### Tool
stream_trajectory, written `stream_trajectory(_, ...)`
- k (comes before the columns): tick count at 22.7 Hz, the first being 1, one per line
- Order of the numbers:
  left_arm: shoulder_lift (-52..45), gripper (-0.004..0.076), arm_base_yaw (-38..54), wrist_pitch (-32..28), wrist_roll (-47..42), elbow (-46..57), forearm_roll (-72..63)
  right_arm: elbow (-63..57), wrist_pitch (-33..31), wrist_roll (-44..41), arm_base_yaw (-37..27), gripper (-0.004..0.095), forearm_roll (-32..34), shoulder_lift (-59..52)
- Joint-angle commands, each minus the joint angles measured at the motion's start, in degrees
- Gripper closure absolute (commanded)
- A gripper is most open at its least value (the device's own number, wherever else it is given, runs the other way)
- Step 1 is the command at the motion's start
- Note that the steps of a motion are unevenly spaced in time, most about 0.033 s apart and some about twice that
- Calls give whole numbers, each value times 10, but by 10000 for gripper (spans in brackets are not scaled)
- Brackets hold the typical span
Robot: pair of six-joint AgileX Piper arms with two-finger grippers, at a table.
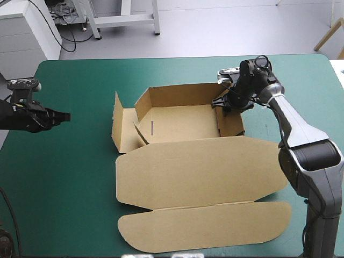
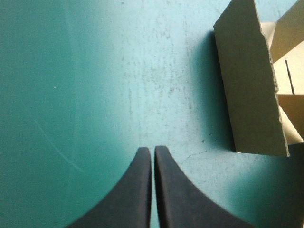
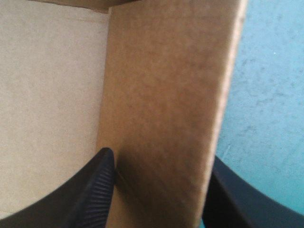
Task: Fold the box
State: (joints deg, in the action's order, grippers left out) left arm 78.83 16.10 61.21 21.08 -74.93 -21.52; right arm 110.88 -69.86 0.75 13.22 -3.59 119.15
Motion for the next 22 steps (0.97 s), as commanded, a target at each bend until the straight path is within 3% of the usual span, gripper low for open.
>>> stream_trajectory(1, -20, 722, 0, -21, 0, -18, -12, 17, 9, 2, -1, 542, 3, -29)
stream_trajectory(5, -20, 722, 0, -23, 0, -18, -12, 17, 9, 35, -1, 716, 0, -29)
stream_trajectory(10, -20, 722, 0, -25, 0, -18, -12, 17, 9, 12, -1, 926, 0, -29)
stream_trajectory(15, -20, 721, 0, -19, 6, -18, -12, 17, 9, 6, -1, 927, -3, -31)
stream_trajectory(18, -20, 715, 0, -14, 16, -18, -12, 17, 9, 10, -19, 927, -42, -53)
stream_trajectory(20, -20, 668, 0, -9, 38, -18, -16, 17, 9, 13, -33, 928, -45, -83)
stream_trajectory(22, -19, 547, 0, -9, 52, -18, -34, 17, 9, 29, -51, 927, -44, -122)
